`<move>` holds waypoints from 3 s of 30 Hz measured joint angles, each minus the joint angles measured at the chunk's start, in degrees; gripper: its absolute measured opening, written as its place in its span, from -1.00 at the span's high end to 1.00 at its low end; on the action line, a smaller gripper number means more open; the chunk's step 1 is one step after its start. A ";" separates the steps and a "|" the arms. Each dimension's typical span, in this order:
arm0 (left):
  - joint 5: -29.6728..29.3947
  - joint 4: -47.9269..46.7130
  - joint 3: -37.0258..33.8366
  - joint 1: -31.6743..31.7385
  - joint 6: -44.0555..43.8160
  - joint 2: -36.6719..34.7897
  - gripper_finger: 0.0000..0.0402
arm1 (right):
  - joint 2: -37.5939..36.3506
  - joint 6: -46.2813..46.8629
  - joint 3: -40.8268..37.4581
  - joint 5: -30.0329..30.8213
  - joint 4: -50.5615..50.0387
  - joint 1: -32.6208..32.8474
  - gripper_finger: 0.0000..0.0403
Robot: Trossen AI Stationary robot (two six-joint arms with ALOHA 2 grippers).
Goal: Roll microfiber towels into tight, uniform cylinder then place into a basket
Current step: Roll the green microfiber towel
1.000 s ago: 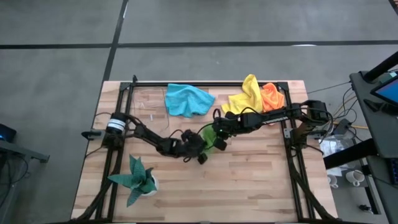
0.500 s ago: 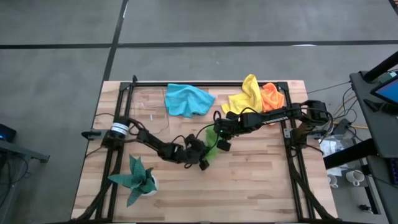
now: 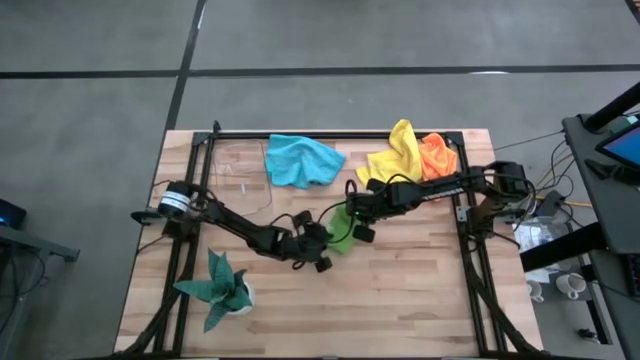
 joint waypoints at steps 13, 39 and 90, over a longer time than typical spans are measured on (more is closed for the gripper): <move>6.54 14.68 0.74 9.37 19.17 3.65 1.00 | 0.00 -3.35 -0.02 1.33 0.41 1.64 0.96; 10.26 28.16 0.22 11.27 21.18 13.81 1.00 | 0.04 -4.09 -0.07 0.62 1.61 1.64 0.95; 10.61 27.37 -0.31 11.31 21.31 13.66 1.00 | -16.50 32.56 -33.48 10.22 46.44 6.77 0.03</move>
